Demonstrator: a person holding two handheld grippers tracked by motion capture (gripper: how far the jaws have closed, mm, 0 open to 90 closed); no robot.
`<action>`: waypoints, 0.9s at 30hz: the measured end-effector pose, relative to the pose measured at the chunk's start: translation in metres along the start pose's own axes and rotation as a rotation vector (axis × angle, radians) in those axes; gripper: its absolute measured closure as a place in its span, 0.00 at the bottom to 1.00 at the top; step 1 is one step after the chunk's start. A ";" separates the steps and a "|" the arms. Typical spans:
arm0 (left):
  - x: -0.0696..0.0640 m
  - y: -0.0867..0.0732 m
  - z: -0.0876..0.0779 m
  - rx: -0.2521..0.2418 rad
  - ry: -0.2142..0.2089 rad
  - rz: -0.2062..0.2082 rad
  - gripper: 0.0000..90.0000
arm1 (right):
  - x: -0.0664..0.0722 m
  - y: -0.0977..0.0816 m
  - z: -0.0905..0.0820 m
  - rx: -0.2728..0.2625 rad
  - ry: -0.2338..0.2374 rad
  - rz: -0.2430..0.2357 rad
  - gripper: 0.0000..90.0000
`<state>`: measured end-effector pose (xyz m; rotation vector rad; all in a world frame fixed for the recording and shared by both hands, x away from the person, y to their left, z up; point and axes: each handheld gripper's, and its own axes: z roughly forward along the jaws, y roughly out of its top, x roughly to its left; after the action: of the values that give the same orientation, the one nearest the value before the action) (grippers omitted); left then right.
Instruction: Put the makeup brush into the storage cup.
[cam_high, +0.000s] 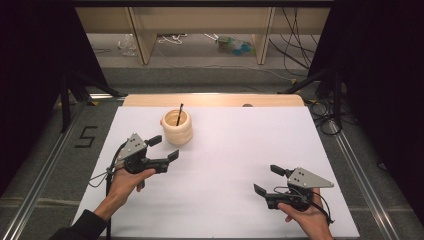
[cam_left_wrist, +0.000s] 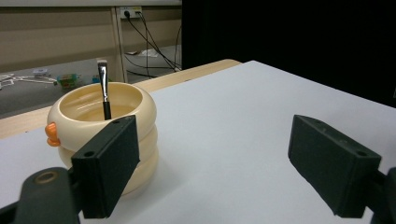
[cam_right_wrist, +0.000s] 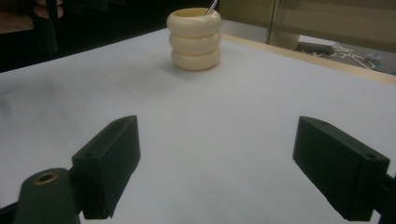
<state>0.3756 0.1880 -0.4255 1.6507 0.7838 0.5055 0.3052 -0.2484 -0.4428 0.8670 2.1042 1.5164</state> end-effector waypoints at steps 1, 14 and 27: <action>0.000 0.000 -0.001 -0.002 0.000 -0.003 0.18 | 0.000 0.000 0.000 -0.001 0.000 -0.001 0.18; -0.005 -0.009 -0.009 0.008 -0.018 0.024 0.18 | 0.000 0.000 -0.001 0.008 0.003 -0.003 0.18; -0.009 -0.017 -0.019 0.002 -0.033 0.037 0.18 | 0.001 0.001 -0.002 0.028 0.004 0.012 0.18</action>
<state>0.3523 0.1964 -0.4368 1.6738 0.7307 0.5025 0.3030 -0.2486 -0.4411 0.8887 2.1316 1.4984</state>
